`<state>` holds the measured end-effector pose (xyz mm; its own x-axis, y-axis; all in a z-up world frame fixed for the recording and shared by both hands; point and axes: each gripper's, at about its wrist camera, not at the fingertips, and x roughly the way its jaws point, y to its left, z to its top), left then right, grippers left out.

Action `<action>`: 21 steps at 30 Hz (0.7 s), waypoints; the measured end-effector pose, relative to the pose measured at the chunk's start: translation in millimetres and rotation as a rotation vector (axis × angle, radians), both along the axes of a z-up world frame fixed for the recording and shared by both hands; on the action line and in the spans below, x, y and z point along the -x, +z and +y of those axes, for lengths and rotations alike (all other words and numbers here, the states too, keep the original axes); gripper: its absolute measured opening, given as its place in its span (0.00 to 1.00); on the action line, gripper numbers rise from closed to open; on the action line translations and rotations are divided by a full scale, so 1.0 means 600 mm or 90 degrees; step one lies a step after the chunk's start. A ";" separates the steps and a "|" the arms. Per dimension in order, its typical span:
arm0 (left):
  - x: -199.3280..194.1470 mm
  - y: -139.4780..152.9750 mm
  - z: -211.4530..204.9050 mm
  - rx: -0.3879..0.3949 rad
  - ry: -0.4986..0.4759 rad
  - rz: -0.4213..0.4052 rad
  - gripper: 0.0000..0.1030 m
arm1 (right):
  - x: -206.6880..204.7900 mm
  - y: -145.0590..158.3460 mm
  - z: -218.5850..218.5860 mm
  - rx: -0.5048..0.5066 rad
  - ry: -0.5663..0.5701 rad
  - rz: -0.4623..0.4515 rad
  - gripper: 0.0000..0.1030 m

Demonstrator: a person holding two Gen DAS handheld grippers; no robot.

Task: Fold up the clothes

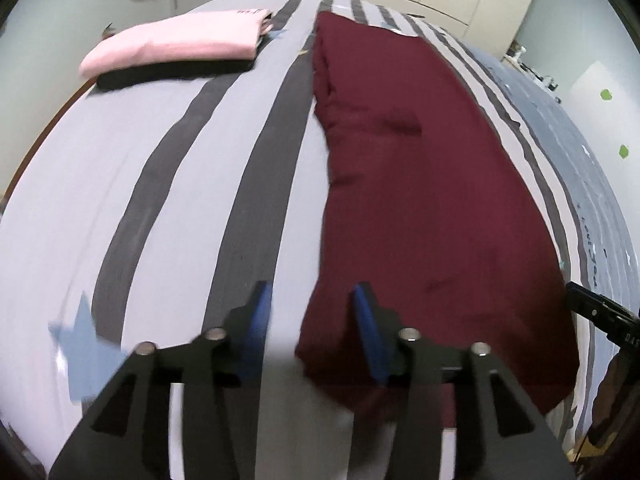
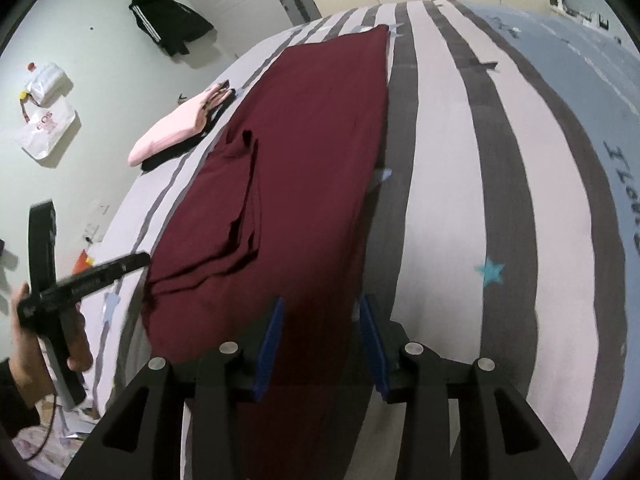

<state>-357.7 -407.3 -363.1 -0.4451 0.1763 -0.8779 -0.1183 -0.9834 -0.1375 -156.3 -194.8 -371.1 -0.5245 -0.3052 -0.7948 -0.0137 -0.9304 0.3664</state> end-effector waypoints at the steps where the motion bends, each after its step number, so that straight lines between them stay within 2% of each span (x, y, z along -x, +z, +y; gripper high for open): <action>1: -0.006 -0.001 -0.002 0.000 0.006 -0.001 0.47 | -0.007 -0.002 -0.001 0.003 0.001 -0.001 0.36; 6: -0.012 -0.024 -0.007 -0.031 0.005 -0.010 0.47 | -0.041 -0.012 -0.005 0.021 0.000 -0.008 0.36; 14: -0.022 -0.049 -0.006 -0.050 -0.018 -0.001 0.47 | -0.046 -0.033 -0.025 0.038 -0.029 -0.013 0.36; 21: -0.034 -0.053 0.021 -0.056 -0.066 0.009 0.47 | -0.045 -0.049 -0.043 0.044 -0.029 -0.017 0.44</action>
